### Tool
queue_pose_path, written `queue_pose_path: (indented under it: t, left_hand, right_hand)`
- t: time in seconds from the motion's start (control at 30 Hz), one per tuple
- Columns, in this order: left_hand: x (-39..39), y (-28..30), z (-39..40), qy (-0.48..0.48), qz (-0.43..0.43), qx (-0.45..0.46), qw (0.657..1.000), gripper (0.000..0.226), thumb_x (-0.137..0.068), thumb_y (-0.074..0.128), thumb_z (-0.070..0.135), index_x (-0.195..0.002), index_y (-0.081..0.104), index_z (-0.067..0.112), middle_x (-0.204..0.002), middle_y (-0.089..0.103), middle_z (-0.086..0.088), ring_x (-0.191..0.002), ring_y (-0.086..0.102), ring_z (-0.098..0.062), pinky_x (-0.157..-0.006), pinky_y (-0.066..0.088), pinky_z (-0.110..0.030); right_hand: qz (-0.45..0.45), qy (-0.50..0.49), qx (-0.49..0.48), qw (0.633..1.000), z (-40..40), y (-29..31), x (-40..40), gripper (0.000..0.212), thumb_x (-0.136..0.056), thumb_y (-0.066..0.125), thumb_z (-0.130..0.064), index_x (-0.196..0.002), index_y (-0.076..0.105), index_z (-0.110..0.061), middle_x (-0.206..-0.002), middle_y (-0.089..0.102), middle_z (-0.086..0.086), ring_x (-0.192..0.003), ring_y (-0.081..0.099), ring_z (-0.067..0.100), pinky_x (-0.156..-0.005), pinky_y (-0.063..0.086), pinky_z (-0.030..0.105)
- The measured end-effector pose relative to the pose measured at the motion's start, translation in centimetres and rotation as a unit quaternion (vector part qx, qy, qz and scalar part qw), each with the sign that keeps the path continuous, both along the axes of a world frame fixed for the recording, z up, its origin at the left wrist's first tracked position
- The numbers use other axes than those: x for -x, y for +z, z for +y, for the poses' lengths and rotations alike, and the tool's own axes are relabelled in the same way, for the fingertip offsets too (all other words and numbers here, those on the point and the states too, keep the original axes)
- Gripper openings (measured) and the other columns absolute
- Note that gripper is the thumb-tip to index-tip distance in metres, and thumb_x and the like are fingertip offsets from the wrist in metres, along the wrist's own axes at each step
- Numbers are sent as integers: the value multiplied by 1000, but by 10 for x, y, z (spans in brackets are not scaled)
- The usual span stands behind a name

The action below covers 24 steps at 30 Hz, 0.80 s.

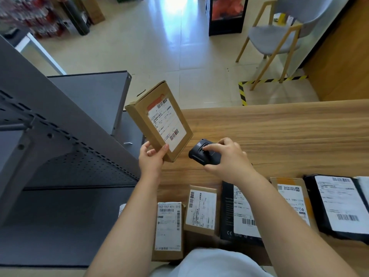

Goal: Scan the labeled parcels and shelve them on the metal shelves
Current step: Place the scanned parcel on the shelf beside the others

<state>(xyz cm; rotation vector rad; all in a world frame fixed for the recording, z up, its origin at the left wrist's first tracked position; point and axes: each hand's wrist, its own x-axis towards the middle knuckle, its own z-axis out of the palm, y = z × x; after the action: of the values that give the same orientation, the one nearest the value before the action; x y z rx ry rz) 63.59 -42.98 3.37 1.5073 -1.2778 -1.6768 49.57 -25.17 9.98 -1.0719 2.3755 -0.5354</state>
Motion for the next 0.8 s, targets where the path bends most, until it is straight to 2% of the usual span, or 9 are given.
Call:
queue_pose_path:
  t: [0.07,0.17,0.27,0.33,0.43,0.47,0.57,0.67,0.8]
  left_hand:
    - [1,-4,-3,-4,-5,-5,1000,48,-85,79,15,-123,53,27,-109,66,0,-102,66,-17,-81,57,-33]
    - [0,-6,-7,-3,-20,-10,1000,52,-83,81,18,-129,55,23,-113,67,-3,-103,66,-19,-87,59,-39]
    - [-5,-3,-10,8,-25,-26,999,60,-79,85,26,-132,57,24,-118,68,-4,-103,69,-21,-85,60,-46]
    - [-9,5,-5,12,-7,-48,999,61,-80,84,29,-133,55,23,-121,68,-2,-103,69,-20,-79,62,-46]
    - [-21,24,15,10,-4,-59,998,50,-87,76,29,-131,54,20,-119,68,-1,-100,68,-18,-58,58,-32]
    - [-27,30,24,12,-8,-64,998,48,-89,75,30,-130,53,20,-118,68,-1,-97,68,-18,-57,55,-30]
    - [-55,46,62,30,2,-117,993,51,-88,73,36,-132,53,18,-109,70,-4,-91,69,-20,-61,56,-35]
    - [-88,53,120,27,-9,-168,985,32,-93,65,38,-118,61,18,-76,67,1,-61,62,-13,-61,51,-33]
    - [-131,52,204,97,-3,-189,977,28,-90,66,43,-104,66,19,-81,66,1,-79,63,-18,-65,50,-35]
  right_hand:
    - [-13,-3,-5,1000,0,-2,-1,52,-78,73,-44,-127,55,-47,-129,41,-5,-122,37,19,-100,32,40]
    - [-26,-9,-12,1000,-2,-7,-2,51,-76,75,-42,-124,57,-47,-128,42,-7,-121,38,18,-102,32,39]
    - [-42,-53,40,997,-5,-16,-6,52,-74,77,-38,-122,60,-45,-126,43,-8,-119,40,18,-104,33,41]
    - [-48,-86,109,989,-4,-22,-7,53,-73,78,-37,-122,61,-44,-128,44,-7,-121,40,17,-105,35,43]
    - [-73,-103,187,974,3,-27,-6,55,-74,80,-36,-125,61,-41,-127,43,-9,-118,40,12,-104,41,43]
    - [-77,-98,206,970,7,-27,-6,56,-74,80,-36,-126,60,-40,-127,42,-10,-118,40,11,-103,43,41]
    - [-106,-66,249,960,20,-24,-6,56,-76,80,-35,-127,60,-39,-127,42,-11,-122,41,13,-103,44,36]
    - [-137,11,239,961,40,-21,-16,55,-77,79,-33,-127,60,-39,-126,42,-11,-121,43,15,-102,45,36]
    - [-139,140,215,957,65,-18,-48,55,-74,81,-36,-126,61,-40,-126,43,-8,-120,43,17,-104,43,43]
